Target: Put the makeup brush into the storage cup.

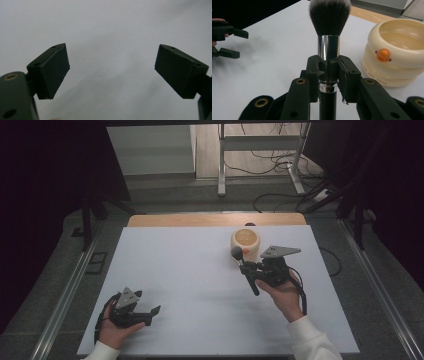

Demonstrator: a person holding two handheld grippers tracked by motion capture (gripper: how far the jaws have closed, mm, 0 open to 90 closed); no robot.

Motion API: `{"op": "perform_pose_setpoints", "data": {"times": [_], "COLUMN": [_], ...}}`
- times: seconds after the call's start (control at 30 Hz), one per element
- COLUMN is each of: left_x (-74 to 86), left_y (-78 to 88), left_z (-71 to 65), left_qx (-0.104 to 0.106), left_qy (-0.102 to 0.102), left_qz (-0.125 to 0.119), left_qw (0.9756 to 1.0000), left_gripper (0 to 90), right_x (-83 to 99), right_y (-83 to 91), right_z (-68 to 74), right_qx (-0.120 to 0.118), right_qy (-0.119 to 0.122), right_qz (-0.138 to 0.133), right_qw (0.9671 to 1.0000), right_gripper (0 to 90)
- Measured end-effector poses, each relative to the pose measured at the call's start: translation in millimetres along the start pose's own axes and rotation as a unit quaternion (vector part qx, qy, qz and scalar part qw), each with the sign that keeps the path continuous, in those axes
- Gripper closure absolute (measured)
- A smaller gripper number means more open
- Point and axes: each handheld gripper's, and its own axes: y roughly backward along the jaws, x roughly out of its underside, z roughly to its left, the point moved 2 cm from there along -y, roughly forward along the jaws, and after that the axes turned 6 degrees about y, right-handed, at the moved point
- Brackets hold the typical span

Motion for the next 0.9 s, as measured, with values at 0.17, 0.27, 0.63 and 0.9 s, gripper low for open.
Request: {"op": "perform_pose_setpoints", "data": {"times": [0.17,0.27,0.63,0.9], "left_x": [0.1,0.1,-0.2,-0.2], "left_y": [0.0,-0.1,0.2,0.1], "left_z": [0.1,0.1,0.2,0.5], "left_qx": [0.000,0.000,-0.001,-0.001], "left_qy": [0.000,0.000,-0.001,-0.001], "left_qz": [0.000,0.000,-0.001,-0.001], "left_qw": [1.0000,1.0000,1.0000,1.0000], "left_gripper": [13.2,13.3,13.3,13.3], "right_x": [-3.0,-4.8,-11.0,-15.2], "right_y": [-0.2,-0.9,0.2,-0.3], "right_z": [-0.3,-0.6,-3.2,-5.4], "right_qx": [0.002,0.004,0.006,0.009], "right_qy": [-0.008,-0.013,-0.025,-0.031], "right_qz": [-0.008,-0.013,-0.027,-0.037], "right_qw": [0.9999,0.9998,0.9993,0.9988], "right_gripper": [71.9,71.9,71.9,71.9]}}
